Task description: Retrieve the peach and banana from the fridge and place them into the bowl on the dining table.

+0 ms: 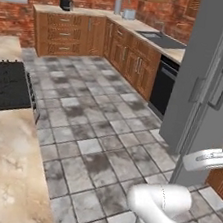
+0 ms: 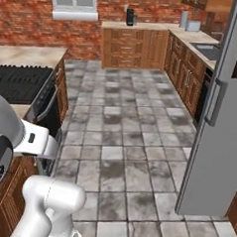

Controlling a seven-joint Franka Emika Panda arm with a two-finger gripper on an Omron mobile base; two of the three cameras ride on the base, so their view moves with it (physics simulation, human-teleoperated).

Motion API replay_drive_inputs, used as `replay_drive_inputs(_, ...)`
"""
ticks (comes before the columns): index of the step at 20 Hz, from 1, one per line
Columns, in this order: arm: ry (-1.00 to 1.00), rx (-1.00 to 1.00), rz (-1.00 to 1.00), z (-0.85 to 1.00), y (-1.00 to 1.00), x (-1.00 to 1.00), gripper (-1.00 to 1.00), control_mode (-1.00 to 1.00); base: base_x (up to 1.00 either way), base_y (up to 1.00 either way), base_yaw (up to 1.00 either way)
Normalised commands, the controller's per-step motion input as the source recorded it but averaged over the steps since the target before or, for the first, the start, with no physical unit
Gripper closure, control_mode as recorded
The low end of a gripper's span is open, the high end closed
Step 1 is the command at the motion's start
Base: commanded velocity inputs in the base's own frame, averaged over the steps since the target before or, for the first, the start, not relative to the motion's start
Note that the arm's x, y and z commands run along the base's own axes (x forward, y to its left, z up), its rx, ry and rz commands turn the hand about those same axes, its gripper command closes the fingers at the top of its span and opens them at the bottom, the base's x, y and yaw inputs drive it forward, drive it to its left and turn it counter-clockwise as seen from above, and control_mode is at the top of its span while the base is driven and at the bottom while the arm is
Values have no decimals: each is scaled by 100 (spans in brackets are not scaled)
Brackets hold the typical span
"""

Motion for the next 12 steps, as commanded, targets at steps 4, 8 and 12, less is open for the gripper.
replay_drive_inputs(4, 0, 0, 0, 0, 0, 0, -100, 100, 48, -13, -24)
replay_drive_inputs(8, 0, 0, 0, 0, 0, 0, -100, 100, 63, -3, -29)
replay_drive_inputs(12, 0, 0, 0, 0, 0, 0, -100, 100, 74, 0, -31)
